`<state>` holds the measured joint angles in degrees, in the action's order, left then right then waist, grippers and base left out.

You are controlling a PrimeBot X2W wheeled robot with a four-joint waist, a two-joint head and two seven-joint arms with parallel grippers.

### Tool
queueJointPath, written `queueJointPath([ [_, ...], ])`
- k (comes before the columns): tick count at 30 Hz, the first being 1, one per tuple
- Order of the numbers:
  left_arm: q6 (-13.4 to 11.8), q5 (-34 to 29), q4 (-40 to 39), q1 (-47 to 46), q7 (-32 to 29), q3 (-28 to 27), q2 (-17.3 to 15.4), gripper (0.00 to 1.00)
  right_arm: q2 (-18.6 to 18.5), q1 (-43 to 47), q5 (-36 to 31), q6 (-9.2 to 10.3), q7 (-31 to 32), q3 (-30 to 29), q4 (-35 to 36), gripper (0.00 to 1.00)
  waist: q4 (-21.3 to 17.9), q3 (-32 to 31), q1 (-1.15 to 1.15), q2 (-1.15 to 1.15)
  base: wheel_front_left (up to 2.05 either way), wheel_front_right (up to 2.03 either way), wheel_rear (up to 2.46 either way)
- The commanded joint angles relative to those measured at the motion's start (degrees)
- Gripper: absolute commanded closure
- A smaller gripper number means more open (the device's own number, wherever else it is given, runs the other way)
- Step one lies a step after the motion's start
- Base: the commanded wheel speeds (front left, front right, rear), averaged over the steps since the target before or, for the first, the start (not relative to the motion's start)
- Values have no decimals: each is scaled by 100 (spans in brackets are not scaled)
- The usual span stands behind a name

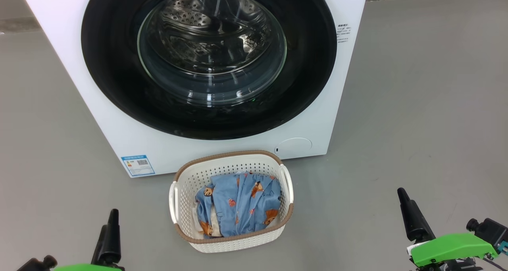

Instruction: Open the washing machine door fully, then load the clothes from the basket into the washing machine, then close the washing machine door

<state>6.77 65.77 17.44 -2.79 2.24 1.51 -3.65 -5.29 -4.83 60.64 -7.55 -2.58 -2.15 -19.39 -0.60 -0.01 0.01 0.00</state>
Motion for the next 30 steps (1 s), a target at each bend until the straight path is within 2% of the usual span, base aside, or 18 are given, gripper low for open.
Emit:
queueJointPath([
  [1, 32, -133, -141, -255, 71, -67, -122, 0, -84, -316, -124, 3, -56, 96, 126, 0, 1, 0, 0, 0, 0, 0, 0],
  [30, 48, -2451, -87, -368, 564, 80, -318, 0, -212, -555, -2525, 4, -542, 193, 21, 0, -33, -31, -1, 0, 0, 0, 0],
])
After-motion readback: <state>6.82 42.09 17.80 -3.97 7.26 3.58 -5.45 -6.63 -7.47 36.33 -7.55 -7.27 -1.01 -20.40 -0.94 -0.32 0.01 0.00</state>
